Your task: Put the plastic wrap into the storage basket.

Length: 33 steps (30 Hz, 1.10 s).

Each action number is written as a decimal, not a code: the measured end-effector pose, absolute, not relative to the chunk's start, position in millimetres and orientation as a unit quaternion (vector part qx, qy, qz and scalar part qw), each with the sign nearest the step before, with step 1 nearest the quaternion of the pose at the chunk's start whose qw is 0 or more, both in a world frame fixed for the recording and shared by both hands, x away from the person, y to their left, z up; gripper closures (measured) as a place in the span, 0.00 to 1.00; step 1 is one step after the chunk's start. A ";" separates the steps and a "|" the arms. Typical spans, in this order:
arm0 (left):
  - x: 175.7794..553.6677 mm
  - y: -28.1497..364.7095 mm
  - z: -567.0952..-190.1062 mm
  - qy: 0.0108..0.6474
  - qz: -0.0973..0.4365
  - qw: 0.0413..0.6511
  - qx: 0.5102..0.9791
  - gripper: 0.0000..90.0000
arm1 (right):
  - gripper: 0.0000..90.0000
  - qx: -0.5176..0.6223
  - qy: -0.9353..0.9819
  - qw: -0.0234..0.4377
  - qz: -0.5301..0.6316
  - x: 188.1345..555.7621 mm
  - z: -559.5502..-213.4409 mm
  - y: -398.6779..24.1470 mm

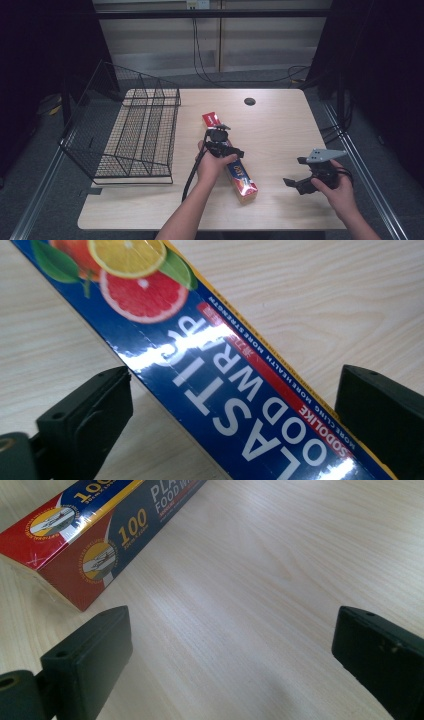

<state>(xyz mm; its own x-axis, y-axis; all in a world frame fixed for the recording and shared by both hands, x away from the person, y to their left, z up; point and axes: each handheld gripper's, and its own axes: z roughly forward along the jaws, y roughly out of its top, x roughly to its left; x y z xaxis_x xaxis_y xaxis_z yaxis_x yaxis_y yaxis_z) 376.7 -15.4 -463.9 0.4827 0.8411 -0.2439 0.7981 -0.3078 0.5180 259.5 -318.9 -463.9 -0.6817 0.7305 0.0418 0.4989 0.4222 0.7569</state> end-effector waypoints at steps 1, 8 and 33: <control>376.8 -15.5 -465.2 0.510 0.036 0.300 0.805 0.01 | 0.03 0.370 0.829 0.150 0.391 259.8 -463.7 -319.8; 379.3 -12.9 -465.8 0.521 0.010 0.298 0.800 0.04 | 0.03 0.373 0.830 0.152 0.387 260.0 -464.6 -320.4; 387.0 20.9 -441.4 0.521 -0.001 0.204 0.829 0.37 | 0.03 0.383 0.822 0.163 0.387 258.9 -462.6 -324.5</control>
